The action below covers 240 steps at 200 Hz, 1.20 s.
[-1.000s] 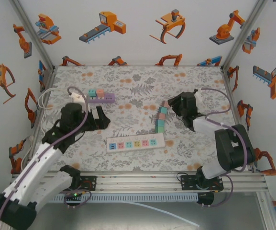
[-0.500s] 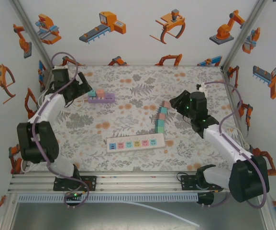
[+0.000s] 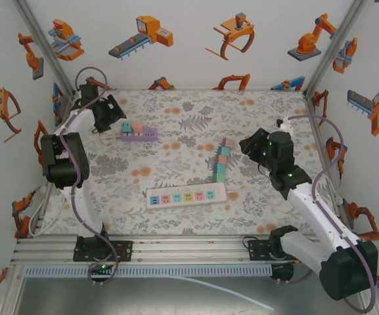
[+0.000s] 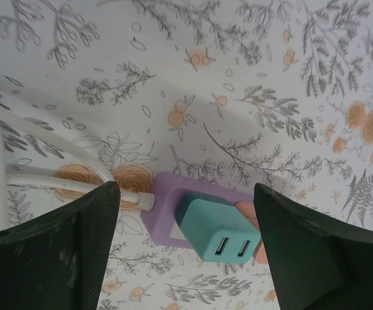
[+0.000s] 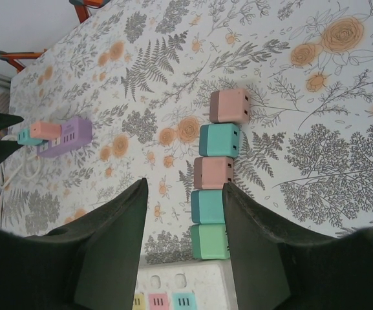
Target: Pull the plug off the socket
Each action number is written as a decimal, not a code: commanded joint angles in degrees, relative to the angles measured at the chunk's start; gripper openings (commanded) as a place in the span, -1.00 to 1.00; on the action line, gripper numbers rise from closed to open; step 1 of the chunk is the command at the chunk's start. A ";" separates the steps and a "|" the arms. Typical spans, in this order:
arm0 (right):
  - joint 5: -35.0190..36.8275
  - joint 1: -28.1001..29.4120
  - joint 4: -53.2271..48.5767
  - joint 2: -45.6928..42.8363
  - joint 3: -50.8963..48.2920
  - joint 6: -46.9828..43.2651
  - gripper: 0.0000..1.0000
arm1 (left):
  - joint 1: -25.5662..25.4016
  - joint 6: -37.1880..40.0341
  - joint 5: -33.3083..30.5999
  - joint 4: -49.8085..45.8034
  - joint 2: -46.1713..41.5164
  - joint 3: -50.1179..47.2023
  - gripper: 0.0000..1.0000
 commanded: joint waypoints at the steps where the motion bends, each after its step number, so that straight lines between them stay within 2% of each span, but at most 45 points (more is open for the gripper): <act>1: 0.23 0.29 -1.10 -0.46 0.05 -1.37 -0.04 | -0.15 -1.78 7.73 -4.58 1.55 2.23 0.52; 20: 0.00 0.27 -1.30 -0.37 0.55 -1.23 -0.05 | -1.05 -2.18 9.25 -5.43 0.60 0.12 0.51; 74: -0.35 0.30 -1.52 -0.02 0.78 0.06 -0.05 | -3.50 -4.63 6.85 -6.00 -6.76 -10.15 0.47; 118: -0.44 0.40 -1.96 -0.09 0.64 1.09 -0.06 | -6.37 -9.57 2.53 -5.05 -14.67 -19.81 0.45; 155: -0.26 0.40 -2.00 -0.33 0.50 1.00 -0.06 | -8.40 -17.40 -0.55 -1.17 -22.73 -30.87 0.44; 190: -1.25 0.46 -1.92 0.76 1.76 0.42 -0.06 | -10.92 -19.40 -3.34 -0.64 -28.49 -35.08 0.44; 215: -3.86 1.25 -0.58 1.62 3.25 -4.58 -0.06 | -11.47 -19.99 -2.49 -0.74 -30.72 -35.74 0.45; 240: -7.21 3.62 3.09 2.50 4.41 -13.10 -0.05 | -11.48 -17.93 -4.77 -2.12 -33.36 -34.79 0.57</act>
